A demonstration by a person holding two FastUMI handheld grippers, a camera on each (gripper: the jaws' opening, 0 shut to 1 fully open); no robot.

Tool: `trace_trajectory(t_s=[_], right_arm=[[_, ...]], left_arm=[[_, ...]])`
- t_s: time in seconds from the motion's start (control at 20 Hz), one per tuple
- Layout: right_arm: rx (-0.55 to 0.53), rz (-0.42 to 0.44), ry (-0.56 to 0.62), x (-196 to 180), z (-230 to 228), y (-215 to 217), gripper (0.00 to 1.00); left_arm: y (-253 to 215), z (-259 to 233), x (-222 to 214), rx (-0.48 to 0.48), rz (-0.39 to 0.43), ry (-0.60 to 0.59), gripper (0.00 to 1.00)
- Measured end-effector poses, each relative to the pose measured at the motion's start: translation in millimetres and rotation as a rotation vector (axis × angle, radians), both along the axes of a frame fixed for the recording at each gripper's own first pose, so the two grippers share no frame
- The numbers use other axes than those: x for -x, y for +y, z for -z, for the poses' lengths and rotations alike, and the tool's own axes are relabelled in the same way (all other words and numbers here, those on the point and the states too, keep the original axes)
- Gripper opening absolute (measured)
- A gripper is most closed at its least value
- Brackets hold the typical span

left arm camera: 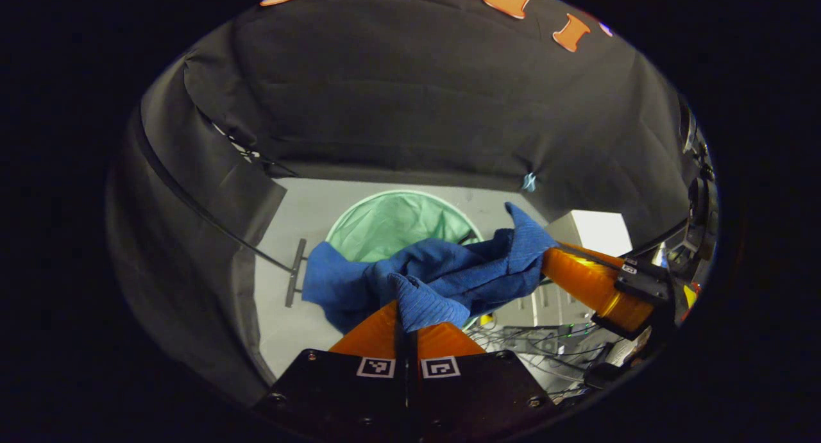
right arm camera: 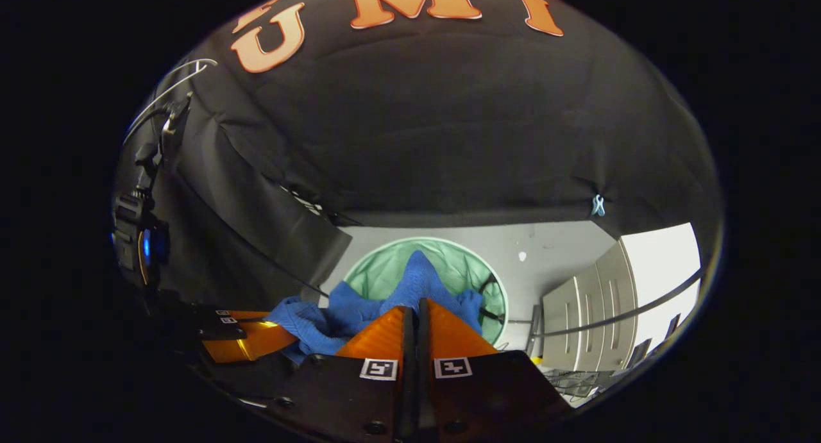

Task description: Grasp the clothes on the hanger with both hands and then place them into the laundry hamper below.

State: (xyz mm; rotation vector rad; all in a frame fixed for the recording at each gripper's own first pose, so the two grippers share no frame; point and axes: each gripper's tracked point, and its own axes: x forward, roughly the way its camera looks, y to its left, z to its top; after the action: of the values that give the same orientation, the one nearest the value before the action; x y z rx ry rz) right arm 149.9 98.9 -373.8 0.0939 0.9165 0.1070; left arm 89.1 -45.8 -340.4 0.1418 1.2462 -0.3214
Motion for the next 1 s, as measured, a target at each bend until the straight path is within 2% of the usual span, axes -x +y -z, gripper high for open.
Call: trace_trajectory(t_s=[0.1, 0.2, 0.3, 0.45, 0.5, 0.55, 0.6, 0.65, 0.75, 0.8, 0.85, 0.9, 0.95, 1.0], right_arm=[[-0.027, 0.018, 0.027, 4, 6, 2, 0.08], [-0.031, 0.031, 0.029, 4, 5, 2, 0.08], [-0.005, 0.033, 0.024, 3, 4, -7, 0.1], [0.007, 0.035, 0.01, 2, -2, -13, 0.31], [0.003, 0.037, 0.007, 2, -5, -13, 0.3], [0.003, 0.04, 0.004, 5, -6, -12, 0.41], [0.002, 0.041, 0.004, 5, -8, -11, 0.36], [0.007, 0.045, 0.002, 5, -10, -13, 0.38], [0.005, 0.041, -0.006, 7, -16, -14, 0.63], [0.012, 0.039, -0.014, 8, -20, -15, 0.55], [0.018, 0.037, -0.025, 8, -25, -15, 0.52], [0.03, 0.038, -0.037, 7, -30, -17, 0.62], [0.032, 0.036, -0.054, 9, -37, -18, 0.63], [0.035, 0.038, -0.072, 8, -44, -17, 0.73]], left_arm=[[3, 7, 5, -0.021, -0.009, 0.019, 0.04], [-9, 8, 13, 0.006, -0.049, 0.051, 0.09], [-13, 5, 11, 0.02, -0.086, 0.054, 0.37], [-9, 8, 0, 0.014, -0.086, 0.023, 0.74], [-7, 3, -2, 0.009, -0.084, 0.009, 0.75], [-7, 0, -5, 0.004, -0.082, -0.006, 0.75], [-6, -2, -6, -0.001, -0.078, -0.02, 0.75], [-6, -5, -7, -0.004, -0.076, -0.03, 0.77], [-12, -11, -6, 0.017, -0.087, -0.038, 0.77], [-13, -16, -3, 0.024, -0.091, -0.042, 0.76], [-14, -20, -3, 0.025, -0.088, -0.048, 0.77], [-11, -22, -3, 0.022, -0.082, -0.059, 0.77], [-9, -26, -4, 0.015, -0.075, -0.075, 0.77], [-8, -31, -4, 0.012, -0.068, -0.093, 0.77]])
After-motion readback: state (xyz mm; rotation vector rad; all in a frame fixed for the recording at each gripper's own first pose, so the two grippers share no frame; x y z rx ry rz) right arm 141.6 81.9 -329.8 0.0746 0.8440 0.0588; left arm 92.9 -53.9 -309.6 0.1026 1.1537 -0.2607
